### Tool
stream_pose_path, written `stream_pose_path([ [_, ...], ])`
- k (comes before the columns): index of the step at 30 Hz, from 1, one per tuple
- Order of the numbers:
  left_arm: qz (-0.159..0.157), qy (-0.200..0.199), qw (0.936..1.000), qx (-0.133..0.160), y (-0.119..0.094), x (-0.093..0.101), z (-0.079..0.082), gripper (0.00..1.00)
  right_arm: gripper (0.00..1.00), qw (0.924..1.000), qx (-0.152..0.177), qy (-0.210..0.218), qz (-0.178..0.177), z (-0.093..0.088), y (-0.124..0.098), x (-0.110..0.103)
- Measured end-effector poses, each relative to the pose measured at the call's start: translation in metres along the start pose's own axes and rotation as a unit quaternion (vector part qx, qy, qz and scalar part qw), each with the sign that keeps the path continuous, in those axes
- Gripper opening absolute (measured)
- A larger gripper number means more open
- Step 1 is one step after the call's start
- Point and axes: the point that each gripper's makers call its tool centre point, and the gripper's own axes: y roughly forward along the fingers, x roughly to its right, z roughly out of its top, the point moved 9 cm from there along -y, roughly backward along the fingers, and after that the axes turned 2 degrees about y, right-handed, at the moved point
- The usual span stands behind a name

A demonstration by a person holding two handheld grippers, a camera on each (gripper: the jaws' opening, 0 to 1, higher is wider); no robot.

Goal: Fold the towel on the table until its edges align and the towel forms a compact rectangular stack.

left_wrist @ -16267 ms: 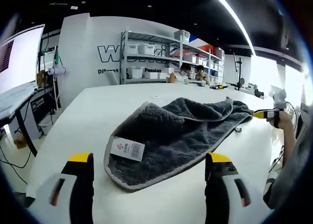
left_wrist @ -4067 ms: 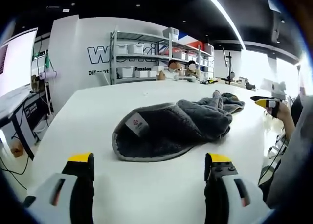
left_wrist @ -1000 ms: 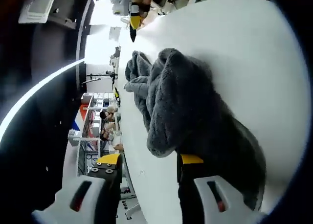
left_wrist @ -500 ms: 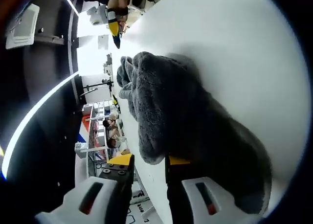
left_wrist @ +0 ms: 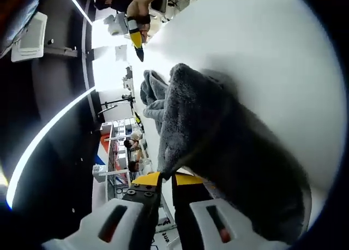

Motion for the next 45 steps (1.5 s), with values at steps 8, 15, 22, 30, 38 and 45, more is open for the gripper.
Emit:
stream_pose_path([
  [8,0.004,0.008,0.9999,0.006,-0.001,-0.015,0.009,0.04,0.87,1.0,0.001,0.0,0.002,0.0,-0.001,0.0],
  [15,0.02,-0.013,0.9997,-0.01,-0.007,-0.031,0.006,0.04,0.87,1.0,0.003,-0.001,0.004,0.001,-0.001,0.001],
  [22,0.057,-0.034,0.9967,-0.048,-0.018,-0.056,-0.013,0.04,0.87,1.0,0.003,0.0,0.007,0.001,0.0,0.0],
  [30,0.097,-0.05,0.9895,-0.094,-0.034,-0.077,-0.035,0.03,0.87,1.0,0.004,0.001,0.007,0.0,0.0,0.001],
  [38,0.119,-0.045,0.9827,-0.134,-0.048,-0.089,-0.053,0.03,0.87,0.9999,0.006,0.005,0.009,-0.002,0.0,0.002],
  [45,0.135,-0.04,0.9768,-0.162,-0.062,-0.102,-0.064,0.03,0.87,0.9999,0.006,0.006,0.007,-0.003,-0.002,0.003],
])
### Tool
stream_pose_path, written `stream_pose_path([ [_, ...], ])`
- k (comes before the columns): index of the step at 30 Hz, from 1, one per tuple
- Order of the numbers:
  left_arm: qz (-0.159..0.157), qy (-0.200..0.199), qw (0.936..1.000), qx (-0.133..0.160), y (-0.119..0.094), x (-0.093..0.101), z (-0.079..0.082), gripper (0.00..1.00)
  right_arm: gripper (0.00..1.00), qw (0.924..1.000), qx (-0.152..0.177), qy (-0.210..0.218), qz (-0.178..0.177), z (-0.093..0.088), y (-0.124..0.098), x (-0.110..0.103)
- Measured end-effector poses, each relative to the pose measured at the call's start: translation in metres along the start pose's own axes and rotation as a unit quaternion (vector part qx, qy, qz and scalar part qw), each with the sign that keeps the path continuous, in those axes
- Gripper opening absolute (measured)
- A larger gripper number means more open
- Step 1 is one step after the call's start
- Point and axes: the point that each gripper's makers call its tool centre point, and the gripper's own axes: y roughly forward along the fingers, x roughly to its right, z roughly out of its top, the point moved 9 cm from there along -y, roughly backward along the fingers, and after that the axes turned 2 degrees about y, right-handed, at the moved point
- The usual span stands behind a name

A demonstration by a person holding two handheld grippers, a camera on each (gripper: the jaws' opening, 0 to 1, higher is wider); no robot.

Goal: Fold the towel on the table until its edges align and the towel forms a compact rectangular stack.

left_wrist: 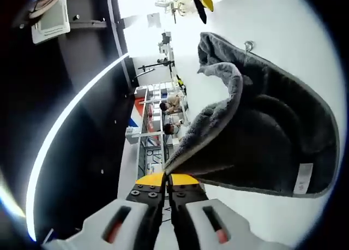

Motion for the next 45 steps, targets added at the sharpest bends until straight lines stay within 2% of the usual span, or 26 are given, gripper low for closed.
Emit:
stream_pose_path([
  [16,0.008,-0.005,0.9989,-0.045,-0.005,-0.015,-0.025,0.03,0.87,1.0,0.002,0.004,-0.002,-0.002,-0.003,0.003],
  [29,-0.026,-0.048,0.9951,-0.083,0.001,-0.003,-0.048,0.04,0.87,1.0,0.003,0.006,-0.003,-0.003,-0.004,0.005],
  [33,-0.044,-0.101,0.9897,-0.091,0.006,0.005,-0.059,0.04,0.87,1.0,0.0,0.007,-0.002,-0.003,-0.004,0.005],
  [35,-0.053,-0.14,0.9845,-0.091,0.009,0.01,-0.065,0.04,0.87,1.0,0.0,0.006,-0.002,-0.003,-0.004,0.006],
  [41,-0.067,-0.188,0.9748,-0.101,0.017,0.02,-0.08,0.04,0.87,1.0,0.0,0.007,-0.004,-0.004,-0.005,0.006],
  [45,-0.083,-0.226,0.9636,-0.116,0.027,0.027,-0.098,0.04,0.87,1.0,-0.002,0.008,-0.005,-0.004,-0.005,0.006],
])
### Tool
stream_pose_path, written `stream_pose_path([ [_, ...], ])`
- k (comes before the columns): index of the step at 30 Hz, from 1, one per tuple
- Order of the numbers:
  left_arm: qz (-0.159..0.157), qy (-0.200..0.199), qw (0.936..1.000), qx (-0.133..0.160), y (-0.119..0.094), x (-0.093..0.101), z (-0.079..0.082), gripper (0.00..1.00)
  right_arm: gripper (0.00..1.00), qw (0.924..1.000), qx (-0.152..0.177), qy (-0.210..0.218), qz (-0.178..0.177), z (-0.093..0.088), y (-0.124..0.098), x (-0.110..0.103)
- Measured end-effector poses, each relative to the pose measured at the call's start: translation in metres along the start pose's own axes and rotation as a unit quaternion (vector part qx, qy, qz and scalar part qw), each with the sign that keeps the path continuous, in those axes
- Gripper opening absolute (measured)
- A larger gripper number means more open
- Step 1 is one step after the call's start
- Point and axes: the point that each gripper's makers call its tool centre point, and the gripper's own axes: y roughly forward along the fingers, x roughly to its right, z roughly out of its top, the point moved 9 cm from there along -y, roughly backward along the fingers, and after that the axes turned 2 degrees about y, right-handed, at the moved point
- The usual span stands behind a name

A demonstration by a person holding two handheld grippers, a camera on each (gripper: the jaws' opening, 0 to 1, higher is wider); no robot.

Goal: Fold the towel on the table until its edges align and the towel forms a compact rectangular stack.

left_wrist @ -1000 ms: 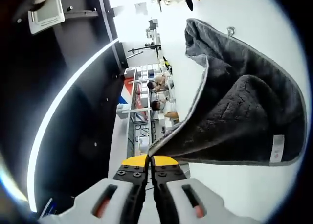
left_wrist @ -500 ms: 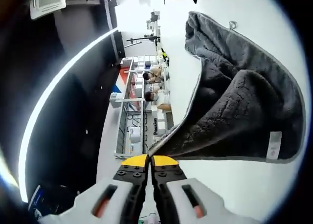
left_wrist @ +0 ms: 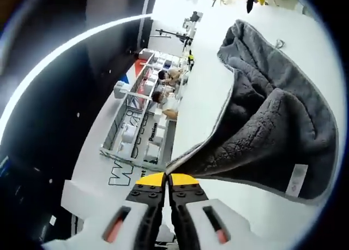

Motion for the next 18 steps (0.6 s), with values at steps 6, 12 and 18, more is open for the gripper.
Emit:
stream_pose_path([
  [6,-0.01,-0.03,0.9988,-0.038,0.022,-0.005,-0.019,0.04,0.87,1.0,0.001,0.0,0.001,0.0,0.0,-0.001],
  [12,-0.027,-0.044,0.9949,-0.086,0.04,-0.001,-0.034,0.04,0.87,1.0,-0.003,0.001,-0.001,0.0,0.001,0.0],
  [18,-0.053,-0.063,0.9888,-0.124,0.052,0.011,-0.051,0.04,0.87,1.0,-0.005,0.0,0.002,0.0,0.004,-0.001],
])
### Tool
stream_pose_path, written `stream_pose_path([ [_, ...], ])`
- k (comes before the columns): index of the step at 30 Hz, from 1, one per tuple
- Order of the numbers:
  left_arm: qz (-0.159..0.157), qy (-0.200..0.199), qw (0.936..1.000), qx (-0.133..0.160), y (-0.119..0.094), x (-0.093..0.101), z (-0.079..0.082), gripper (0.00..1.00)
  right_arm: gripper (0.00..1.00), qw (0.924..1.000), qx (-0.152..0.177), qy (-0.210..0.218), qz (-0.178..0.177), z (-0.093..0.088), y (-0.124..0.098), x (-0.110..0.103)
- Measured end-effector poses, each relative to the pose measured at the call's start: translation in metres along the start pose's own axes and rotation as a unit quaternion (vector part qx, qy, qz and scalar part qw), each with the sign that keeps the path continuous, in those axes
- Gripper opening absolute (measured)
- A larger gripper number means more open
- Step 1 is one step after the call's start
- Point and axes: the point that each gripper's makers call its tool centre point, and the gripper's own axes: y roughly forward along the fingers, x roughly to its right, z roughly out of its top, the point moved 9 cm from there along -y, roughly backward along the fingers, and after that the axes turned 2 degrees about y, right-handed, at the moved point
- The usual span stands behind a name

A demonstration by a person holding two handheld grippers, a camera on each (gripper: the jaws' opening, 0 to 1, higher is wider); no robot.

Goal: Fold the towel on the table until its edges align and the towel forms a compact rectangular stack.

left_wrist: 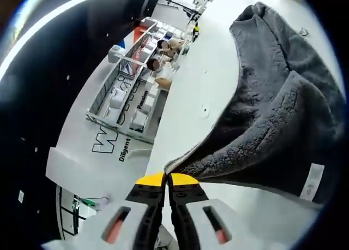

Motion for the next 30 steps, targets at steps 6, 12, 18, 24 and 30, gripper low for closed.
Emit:
stream_pose_path([
  [6,-0.023,-0.012,0.9993,-0.027,0.009,0.013,-0.01,0.04,0.87,1.0,-0.003,0.001,0.0,0.0,0.001,0.001],
  [12,-0.044,-0.029,0.9975,-0.046,0.019,0.022,-0.02,0.04,0.87,1.0,-0.004,0.001,0.001,-0.001,0.002,0.0],
  [18,-0.064,-0.042,0.9947,-0.069,0.033,0.032,-0.032,0.04,0.87,1.0,-0.006,0.001,0.0,-0.001,0.001,0.0],
  [24,-0.083,-0.059,0.9909,-0.088,0.051,0.042,-0.042,0.04,0.87,1.0,-0.008,0.001,-0.004,-0.001,-0.001,0.0],
  [30,-0.102,-0.068,0.9869,-0.105,0.07,0.052,-0.051,0.04,0.87,0.9999,-0.011,0.002,-0.01,-0.003,-0.002,0.002],
])
